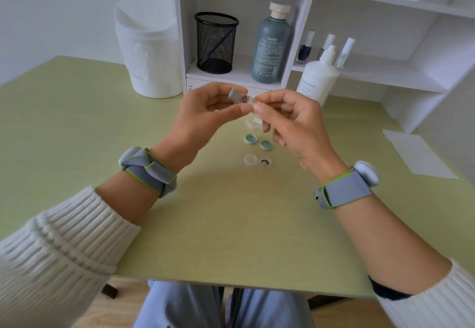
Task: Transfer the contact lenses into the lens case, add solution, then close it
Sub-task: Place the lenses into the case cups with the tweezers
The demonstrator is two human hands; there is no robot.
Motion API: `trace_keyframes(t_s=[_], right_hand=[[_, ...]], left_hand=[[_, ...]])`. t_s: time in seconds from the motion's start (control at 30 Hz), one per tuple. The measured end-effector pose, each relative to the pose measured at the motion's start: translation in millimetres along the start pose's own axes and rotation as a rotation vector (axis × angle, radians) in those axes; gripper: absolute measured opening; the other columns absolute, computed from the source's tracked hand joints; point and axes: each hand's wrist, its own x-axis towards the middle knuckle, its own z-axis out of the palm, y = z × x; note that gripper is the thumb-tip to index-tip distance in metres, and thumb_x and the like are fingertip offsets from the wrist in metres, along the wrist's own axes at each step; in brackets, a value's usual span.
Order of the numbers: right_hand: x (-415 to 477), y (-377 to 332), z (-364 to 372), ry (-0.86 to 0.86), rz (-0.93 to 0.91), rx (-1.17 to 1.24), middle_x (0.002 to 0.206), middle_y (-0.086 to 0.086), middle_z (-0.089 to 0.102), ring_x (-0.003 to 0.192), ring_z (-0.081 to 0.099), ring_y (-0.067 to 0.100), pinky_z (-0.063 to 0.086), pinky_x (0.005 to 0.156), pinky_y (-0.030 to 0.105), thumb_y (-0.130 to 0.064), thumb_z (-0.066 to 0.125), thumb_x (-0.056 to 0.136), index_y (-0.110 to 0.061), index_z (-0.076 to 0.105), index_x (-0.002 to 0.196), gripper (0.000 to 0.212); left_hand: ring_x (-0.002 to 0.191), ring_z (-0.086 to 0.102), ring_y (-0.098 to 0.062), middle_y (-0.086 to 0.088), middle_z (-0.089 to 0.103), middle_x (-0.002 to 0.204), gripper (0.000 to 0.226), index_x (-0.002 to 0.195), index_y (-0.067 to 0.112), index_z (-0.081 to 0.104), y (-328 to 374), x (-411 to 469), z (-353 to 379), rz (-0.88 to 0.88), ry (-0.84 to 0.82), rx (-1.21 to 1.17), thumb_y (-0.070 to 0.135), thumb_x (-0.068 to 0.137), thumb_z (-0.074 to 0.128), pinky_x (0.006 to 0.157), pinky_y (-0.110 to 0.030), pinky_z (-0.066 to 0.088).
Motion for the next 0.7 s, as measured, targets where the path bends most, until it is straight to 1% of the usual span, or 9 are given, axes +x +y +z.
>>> trace_keyframes(t_s=[0.1, 0.2, 0.23, 0.27, 0.33, 0.4, 0.47, 0.6, 0.7], right_hand=[[-1.3, -1.4, 2.4, -0.054, 0.056, 0.049, 0.085, 0.012, 0.075, 0.057, 0.059, 0.013, 0.036, 0.039, 0.019, -0.017, 0.079, 0.088, -0.003, 0.07, 0.104, 0.023], [-3.2, -2.8, 5.5, -0.063, 0.069, 0.063, 0.091, 0.021, 0.076, 0.053, 0.058, 0.013, 0.035, 0.038, 0.02, -0.017, 0.079, 0.086, 0.002, 0.068, 0.104, 0.029], [-3.6, -3.0, 6.1, -0.063, 0.07, 0.067, 0.092, 0.021, 0.076, 0.053, 0.057, 0.013, 0.034, 0.038, 0.02, -0.018, 0.079, 0.086, 0.002, 0.068, 0.104, 0.03], [-3.8, -3.2, 6.0, -0.062, 0.071, 0.07, 0.091, 0.018, 0.077, 0.053, 0.057, 0.014, 0.034, 0.038, 0.02, -0.019, 0.079, 0.087, 0.002, 0.068, 0.104, 0.03], [-3.7, -3.2, 5.4, -0.064, 0.076, 0.072, 0.088, 0.01, 0.078, 0.053, 0.057, 0.014, 0.033, 0.038, 0.02, -0.018, 0.078, 0.088, 0.001, 0.069, 0.104, 0.027], [-3.4, -2.8, 5.0, -0.073, 0.085, 0.064, 0.089, 0.007, 0.079, 0.054, 0.057, 0.014, 0.033, 0.039, 0.02, -0.018, 0.077, 0.089, 0.0, 0.069, 0.105, 0.026], [-3.3, -1.6, 5.0, -0.083, 0.089, 0.054, 0.093, 0.008, 0.079, 0.054, 0.057, 0.014, 0.033, 0.04, 0.02, -0.02, 0.076, 0.09, -0.001, 0.07, 0.106, 0.025], [-2.9, 2.1, 2.8, -0.101, 0.085, 0.0, 0.093, 0.005, 0.08, 0.054, 0.06, 0.012, 0.035, 0.041, 0.018, -0.019, 0.074, 0.092, -0.008, 0.072, 0.104, 0.016], [-1.9, 4.2, 1.6, -0.004, 0.062, -0.097, 0.09, 0.0, 0.079, 0.056, 0.061, 0.011, 0.039, 0.045, 0.012, -0.021, 0.072, 0.092, -0.017, 0.073, 0.103, 0.011]], left_hand=[[0.091, 0.071, -0.014, -0.008, 0.073, 0.098, 0.025, 0.106, 0.004, 0.069, 0.3, -0.5, 0.9, 0.002, -0.002, -0.085, 0.004, 0.082, 0.078, 0.087, -0.023, 0.055], [0.089, 0.07, -0.012, -0.005, 0.072, 0.095, 0.021, 0.104, 0.009, 0.071, 0.1, -0.6, 0.9, 0.001, -0.017, -0.096, 0.006, 0.084, 0.076, 0.085, -0.022, 0.055], [0.089, 0.07, -0.013, -0.005, 0.072, 0.095, 0.02, 0.104, 0.01, 0.071, -0.2, -0.7, 0.7, 0.005, -0.028, -0.085, 0.007, 0.085, 0.076, 0.086, -0.023, 0.055], [0.09, 0.07, -0.014, -0.007, 0.073, 0.096, 0.019, 0.104, 0.01, 0.071, -0.7, -0.8, 0.8, 0.01, -0.035, -0.067, 0.009, 0.085, 0.076, 0.089, -0.027, 0.055], [0.095, 0.069, -0.019, -0.017, 0.073, 0.101, 0.02, 0.105, 0.009, 0.072, -1.8, -0.8, 1.2, 0.016, -0.04, -0.025, 0.013, 0.087, 0.075, 0.097, -0.034, 0.055], [0.098, 0.07, -0.02, -0.023, 0.072, 0.108, 0.022, 0.107, 0.006, 0.072, -2.4, -0.7, 1.3, 0.011, -0.046, -0.002, 0.015, 0.088, 0.075, 0.1, -0.037, 0.054], [0.098, 0.071, -0.018, -0.019, 0.074, 0.107, 0.023, 0.109, 0.005, 0.073, -1.7, -1.2, 1.5, 0.0, -0.052, 0.005, 0.015, 0.089, 0.074, 0.098, -0.033, 0.055], [0.093, 0.074, -0.014, -0.01, 0.078, 0.1, 0.02, 0.105, 0.003, 0.074, -1.0, -1.8, 3.3, -0.008, -0.03, -0.011, 0.011, 0.086, 0.076, 0.085, -0.022, 0.056], [0.088, 0.075, -0.017, -0.012, 0.078, 0.097, 0.02, 0.101, 0.002, 0.072, -3.5, -1.2, 3.6, -0.017, 0.009, 0.005, 0.009, 0.083, 0.079, 0.083, -0.025, 0.058]])
